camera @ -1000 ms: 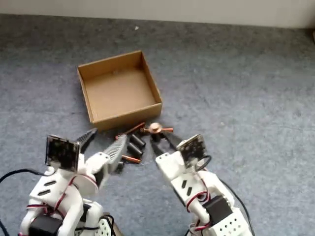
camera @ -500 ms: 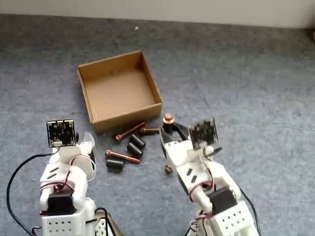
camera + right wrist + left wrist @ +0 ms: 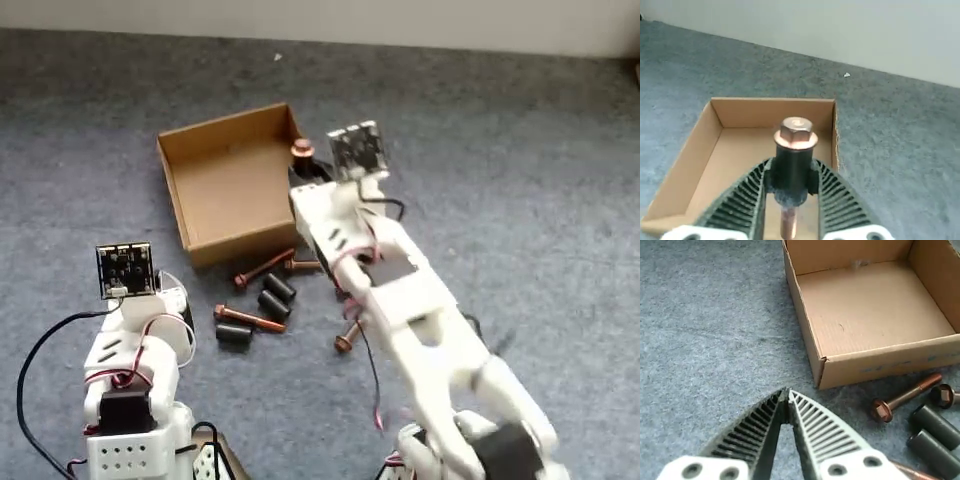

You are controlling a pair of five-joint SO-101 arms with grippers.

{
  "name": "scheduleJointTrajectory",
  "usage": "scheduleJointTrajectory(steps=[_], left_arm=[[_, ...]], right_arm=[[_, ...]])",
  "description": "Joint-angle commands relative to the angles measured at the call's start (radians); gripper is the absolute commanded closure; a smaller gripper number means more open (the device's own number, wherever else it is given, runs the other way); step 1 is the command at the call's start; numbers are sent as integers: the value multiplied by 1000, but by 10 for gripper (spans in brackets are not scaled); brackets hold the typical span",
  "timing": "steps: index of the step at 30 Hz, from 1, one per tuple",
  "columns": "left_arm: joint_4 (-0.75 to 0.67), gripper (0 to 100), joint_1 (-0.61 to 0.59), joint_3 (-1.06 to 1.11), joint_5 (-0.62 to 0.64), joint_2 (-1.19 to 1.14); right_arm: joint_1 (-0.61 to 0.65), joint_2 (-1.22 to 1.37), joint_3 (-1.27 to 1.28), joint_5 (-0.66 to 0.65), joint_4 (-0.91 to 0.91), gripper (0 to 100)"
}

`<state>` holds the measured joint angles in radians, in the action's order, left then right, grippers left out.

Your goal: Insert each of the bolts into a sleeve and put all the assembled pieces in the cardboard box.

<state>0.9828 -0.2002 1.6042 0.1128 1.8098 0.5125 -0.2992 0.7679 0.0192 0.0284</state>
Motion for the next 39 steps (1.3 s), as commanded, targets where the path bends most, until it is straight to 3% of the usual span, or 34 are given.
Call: scheduleJointTrajectory(steps=[1,6,11,13,16,20,39], left_arm=[[-20,962,-8,-4,-12,5],[-20,962,-8,-2,-12,5],[-20,962,-8,-1,-14,5],[-20,962,-8,-1,-14,5],[-20,962,-8,-1,-14,5],[-20,962,-8,1,-14,5],[-17,962,-8,1,-14,5]], right_arm=[[47,150,-143,8,-82,994],[73,334,-255,8,-77,985],[68,473,-378,11,36,827],[67,509,-427,9,93,809],[67,538,-484,9,160,841],[42,561,-507,8,200,996],[-226,549,-503,15,438,995]])
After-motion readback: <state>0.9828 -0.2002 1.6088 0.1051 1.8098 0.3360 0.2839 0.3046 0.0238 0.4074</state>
